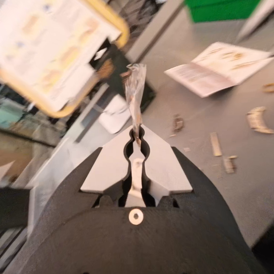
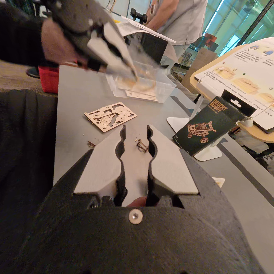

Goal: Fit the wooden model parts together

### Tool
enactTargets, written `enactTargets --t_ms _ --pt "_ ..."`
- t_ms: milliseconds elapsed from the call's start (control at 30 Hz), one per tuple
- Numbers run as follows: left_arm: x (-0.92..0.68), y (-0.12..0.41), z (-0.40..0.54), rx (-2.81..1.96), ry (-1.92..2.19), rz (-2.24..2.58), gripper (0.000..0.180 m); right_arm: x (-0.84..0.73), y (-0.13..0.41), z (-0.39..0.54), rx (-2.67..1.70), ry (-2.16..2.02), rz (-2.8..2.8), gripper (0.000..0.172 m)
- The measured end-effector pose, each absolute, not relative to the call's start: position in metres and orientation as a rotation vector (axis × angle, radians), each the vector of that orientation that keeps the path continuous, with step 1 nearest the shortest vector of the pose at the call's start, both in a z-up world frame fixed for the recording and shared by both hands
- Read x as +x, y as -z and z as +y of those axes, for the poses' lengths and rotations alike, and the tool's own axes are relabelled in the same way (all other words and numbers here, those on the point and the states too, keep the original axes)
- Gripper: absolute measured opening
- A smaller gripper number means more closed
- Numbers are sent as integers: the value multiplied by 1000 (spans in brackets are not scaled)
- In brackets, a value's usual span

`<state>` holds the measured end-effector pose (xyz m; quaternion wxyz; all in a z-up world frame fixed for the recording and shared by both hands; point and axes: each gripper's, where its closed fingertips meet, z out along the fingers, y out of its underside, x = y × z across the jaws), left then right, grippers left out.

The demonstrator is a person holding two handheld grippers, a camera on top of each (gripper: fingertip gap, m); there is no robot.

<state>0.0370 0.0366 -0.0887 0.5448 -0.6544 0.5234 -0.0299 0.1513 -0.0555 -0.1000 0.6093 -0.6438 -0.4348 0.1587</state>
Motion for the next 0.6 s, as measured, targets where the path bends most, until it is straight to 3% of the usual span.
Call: enactTargets --t_ms 200,500,600 --pt "-111 61 159 -1763 -313 977 0 158 110 -56 -1530 -333 -1019 17" --pt "-185 183 235 -2195 -489 989 1 214 139 -70 -1682 -262 -932 15" --pt "-180 205 236 -2259 -425 992 12 226 150 -77 -1719 -260 -906 15"
